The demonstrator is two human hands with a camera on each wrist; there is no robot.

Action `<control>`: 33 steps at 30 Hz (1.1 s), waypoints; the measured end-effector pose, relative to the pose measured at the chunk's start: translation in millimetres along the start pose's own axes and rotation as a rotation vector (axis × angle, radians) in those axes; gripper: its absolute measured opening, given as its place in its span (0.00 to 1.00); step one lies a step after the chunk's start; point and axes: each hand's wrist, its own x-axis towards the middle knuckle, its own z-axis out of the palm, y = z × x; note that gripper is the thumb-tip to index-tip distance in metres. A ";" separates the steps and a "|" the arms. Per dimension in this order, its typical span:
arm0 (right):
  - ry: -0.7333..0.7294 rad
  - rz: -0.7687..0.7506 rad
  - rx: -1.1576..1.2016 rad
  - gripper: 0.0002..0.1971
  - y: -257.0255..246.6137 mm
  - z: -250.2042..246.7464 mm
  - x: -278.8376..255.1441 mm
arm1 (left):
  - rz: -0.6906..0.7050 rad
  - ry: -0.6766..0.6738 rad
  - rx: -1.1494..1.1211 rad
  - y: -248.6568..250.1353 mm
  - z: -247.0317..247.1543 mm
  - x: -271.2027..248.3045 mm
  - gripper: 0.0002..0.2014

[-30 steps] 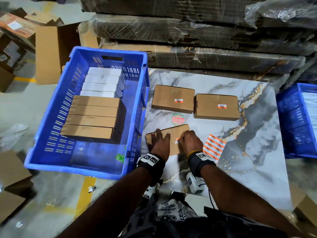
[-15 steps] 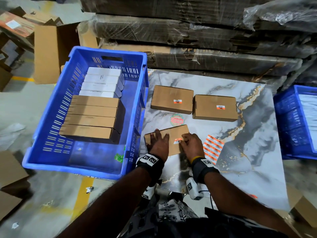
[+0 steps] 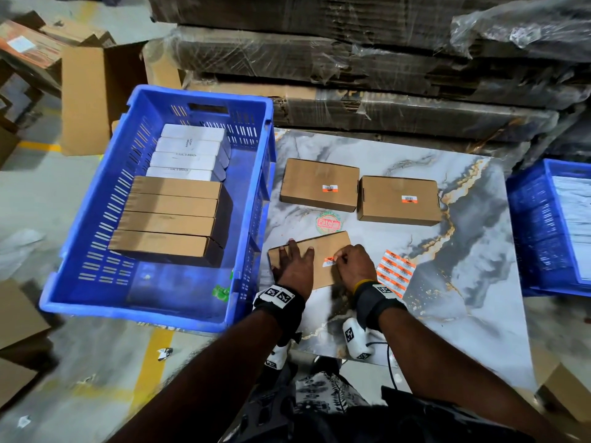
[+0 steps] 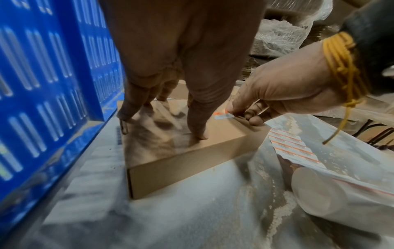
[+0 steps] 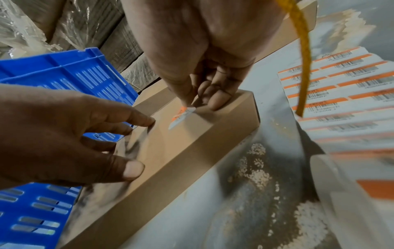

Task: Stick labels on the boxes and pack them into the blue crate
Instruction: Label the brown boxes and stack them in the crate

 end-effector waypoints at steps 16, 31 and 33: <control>-0.080 0.030 0.138 0.06 -2.9 -16.8 -14.7 | 0.035 0.022 -0.017 -4.7 0.9 -1.1 0.34; -0.023 0.327 0.331 0.11 129.5 -94.0 -74.0 | 0.254 0.022 0.119 23.3 -10.4 -15.5 0.33; -0.041 0.408 0.317 0.10 157.0 -95.3 -87.9 | 0.305 0.018 0.164 33.9 -8.9 -18.7 0.33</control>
